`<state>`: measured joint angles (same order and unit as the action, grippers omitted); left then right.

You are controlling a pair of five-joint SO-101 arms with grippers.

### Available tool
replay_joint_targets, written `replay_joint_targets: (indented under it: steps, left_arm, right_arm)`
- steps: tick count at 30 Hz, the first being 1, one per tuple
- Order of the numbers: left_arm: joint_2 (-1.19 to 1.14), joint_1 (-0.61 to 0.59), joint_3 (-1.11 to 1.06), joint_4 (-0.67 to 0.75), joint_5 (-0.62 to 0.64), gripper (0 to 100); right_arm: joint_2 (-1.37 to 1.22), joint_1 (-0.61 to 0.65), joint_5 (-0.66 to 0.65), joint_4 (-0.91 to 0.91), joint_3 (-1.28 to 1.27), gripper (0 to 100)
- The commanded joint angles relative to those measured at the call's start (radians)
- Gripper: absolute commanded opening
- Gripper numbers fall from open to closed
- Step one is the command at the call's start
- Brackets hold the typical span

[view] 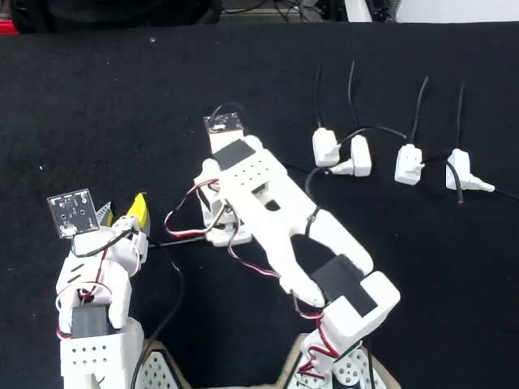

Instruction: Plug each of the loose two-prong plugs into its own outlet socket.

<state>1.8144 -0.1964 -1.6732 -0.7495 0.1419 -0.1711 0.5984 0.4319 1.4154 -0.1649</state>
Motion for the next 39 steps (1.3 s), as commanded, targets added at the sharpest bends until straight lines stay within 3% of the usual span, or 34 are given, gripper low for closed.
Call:
replay_joint_targets:
  steps: [1, 13, 20, 31, 39]
  left_arm:
    - [0.008, -0.008, 0.022, 0.021, 0.0, 20]
    - [0.008, -0.008, 0.022, 0.021, 0.0, 20]
    - [0.008, -0.008, 0.022, 0.021, 0.0, 20]
    - [0.008, -0.008, 0.022, 0.021, 0.0, 20]
    - [0.008, -0.008, 0.022, 0.021, 0.0, 20]
  right_arm:
    - [0.058, -0.021, -0.052, 0.057, 0.058, 1.1]
    - [-0.016, -0.021, -0.031, -0.029, 0.036, 1.1]
    - [0.024, -0.026, -0.041, 0.109, 0.107, 1.1]
    - [-0.076, -0.02, -0.041, 0.048, 0.085, 1.1]
    - [0.008, -0.021, -0.041, 0.072, 0.073, 1.1]
